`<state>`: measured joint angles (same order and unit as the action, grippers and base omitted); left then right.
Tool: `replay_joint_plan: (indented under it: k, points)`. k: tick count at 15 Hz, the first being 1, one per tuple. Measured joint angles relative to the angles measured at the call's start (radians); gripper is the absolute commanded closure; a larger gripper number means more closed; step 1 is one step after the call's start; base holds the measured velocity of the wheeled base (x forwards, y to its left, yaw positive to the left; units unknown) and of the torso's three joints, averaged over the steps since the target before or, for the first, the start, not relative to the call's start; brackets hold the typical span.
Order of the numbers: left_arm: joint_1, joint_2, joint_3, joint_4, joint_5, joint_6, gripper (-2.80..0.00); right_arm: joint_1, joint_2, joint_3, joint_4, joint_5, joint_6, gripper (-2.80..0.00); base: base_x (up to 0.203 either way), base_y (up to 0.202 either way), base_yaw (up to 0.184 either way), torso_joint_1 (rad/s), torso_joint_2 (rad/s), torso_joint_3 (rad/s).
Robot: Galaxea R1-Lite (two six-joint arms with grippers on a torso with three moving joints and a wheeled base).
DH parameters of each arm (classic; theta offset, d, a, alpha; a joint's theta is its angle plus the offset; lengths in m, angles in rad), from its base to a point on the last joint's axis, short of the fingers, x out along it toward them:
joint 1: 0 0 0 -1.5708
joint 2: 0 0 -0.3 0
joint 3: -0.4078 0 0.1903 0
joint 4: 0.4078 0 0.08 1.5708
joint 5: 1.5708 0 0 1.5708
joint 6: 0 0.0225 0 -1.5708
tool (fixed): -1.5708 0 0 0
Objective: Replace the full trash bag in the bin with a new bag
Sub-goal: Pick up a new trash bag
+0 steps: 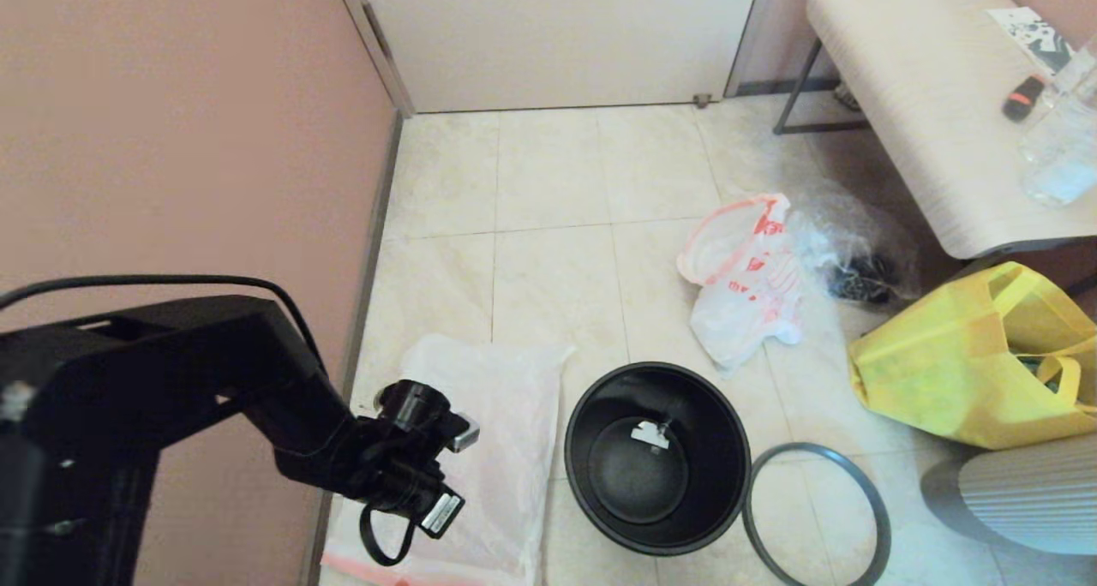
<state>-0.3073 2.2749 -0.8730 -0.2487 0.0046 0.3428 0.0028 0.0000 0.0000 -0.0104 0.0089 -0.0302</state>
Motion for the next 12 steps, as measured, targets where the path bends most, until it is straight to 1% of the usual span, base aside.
replay_joint_plan:
  k: [1, 2, 4, 6, 8, 10, 12]
  points:
    - [-0.026, 0.043, -0.044, -0.001, 0.002, -0.016, 0.0, 0.0, 0.0, 0.0, 0.0, 0.0, 0.0, 0.0, 0.0, 0.0, 0.0, 0.0, 0.0, 0.0]
    - [-0.051, 0.082, -0.082, -0.001, 0.003, -0.026, -2.8, 0.0, 0.0, 0.0, 0.0, 0.0, 0.0, 0.0, 0.0, 0.0, 0.0, 0.0, 0.0, 0.0]
    - [-0.09, 0.144, -0.151, 0.002, 0.009, -0.05, -2.8, 0.0, 0.0, 0.0, 0.0, 0.0, 0.0, 0.0, 0.0, 0.0, 0.0, 0.0, 0.0, 0.0]
    - [-0.121, 0.187, -0.228, 0.047, 0.012, -0.093, -2.8, 0.0, 0.0, 0.0, 0.0, 0.0, 0.0, 0.0, 0.0, 0.0, 0.0, 0.0, 0.0, 0.0]
    - [-0.138, 0.219, -0.312, 0.115, 0.021, -0.114, -2.8, 0.0, 0.0, 0.0, 0.0, 0.0, 0.0, 0.0, 0.0, 0.0, 0.0, 0.0, 0.0, 0.0]
    - [-0.147, 0.249, -0.415, 0.194, 0.053, -0.126, -2.8, 0.0, 0.0, 0.0, 0.0, 0.0, 0.0, 0.0, 0.0, 0.0, 0.0, 0.0, 0.0, 0.0]
    - [-0.157, 0.292, -0.548, 0.294, 0.078, -0.133, -2.8, 0.0, 0.0, 0.0, 0.0, 0.0, 0.0, 0.0, 0.0, 0.0, 0.0, 0.0, 0.0, 0.0]
